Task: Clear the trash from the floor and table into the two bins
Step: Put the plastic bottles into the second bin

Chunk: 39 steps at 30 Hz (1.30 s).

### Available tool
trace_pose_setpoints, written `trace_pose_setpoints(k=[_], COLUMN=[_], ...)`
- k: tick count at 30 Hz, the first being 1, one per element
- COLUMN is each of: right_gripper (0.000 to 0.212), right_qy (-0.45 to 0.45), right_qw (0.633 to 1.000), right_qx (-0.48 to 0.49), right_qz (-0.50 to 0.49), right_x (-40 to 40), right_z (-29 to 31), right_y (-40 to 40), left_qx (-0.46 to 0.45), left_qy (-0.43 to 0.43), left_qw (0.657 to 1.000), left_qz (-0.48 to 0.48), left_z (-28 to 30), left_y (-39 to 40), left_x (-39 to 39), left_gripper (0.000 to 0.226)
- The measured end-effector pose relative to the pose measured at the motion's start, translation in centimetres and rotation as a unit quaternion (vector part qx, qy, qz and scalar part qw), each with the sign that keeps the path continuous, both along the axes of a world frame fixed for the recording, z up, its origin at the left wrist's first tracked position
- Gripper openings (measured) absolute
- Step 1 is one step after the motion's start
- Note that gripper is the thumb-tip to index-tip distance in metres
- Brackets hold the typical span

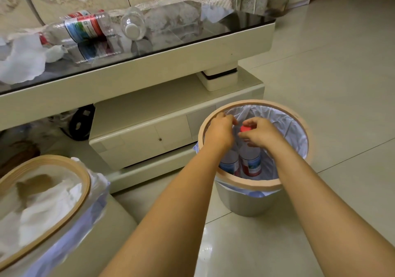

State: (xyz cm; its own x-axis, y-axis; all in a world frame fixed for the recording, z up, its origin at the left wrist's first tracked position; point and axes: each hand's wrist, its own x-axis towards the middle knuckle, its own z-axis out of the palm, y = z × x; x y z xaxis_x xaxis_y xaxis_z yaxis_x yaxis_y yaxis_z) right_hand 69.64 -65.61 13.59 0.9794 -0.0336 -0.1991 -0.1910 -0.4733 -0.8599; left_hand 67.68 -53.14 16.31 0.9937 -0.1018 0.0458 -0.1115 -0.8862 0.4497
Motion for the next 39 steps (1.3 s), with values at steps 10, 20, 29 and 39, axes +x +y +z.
trace_pose_setpoints(k=[10, 20, 29, 39], right_gripper=[0.022, 0.026, 0.027, 0.049], right_qy=[-0.173, -0.366, -0.471, -0.442], right_qw=[0.983, 0.919, 0.854, 0.863], right_qx=[-0.053, -0.088, -0.127, -0.181], right_qz=[-0.006, 0.112, 0.178, 0.164], right_x=[-2.0, -5.9, -8.8, -3.5], right_z=[3.9, 11.5, 12.6, 16.8], right_y=[2.3, 14.1, 24.5, 35.9], left_qx=[-0.036, 0.068, 0.101, -0.032], left_qy=[-0.109, -0.245, -0.350, -0.217], left_qw=[0.993, 0.965, 0.915, 0.939], left_qz=[0.014, 0.057, 0.176, 0.265], left_z=[2.4, 9.4, 13.6, 15.4], left_y=[2.9, 16.7, 32.1, 42.7], left_x=[-2.2, -7.1, -12.0, -7.9], left_gripper=[0.034, 0.031, 0.032, 0.076])
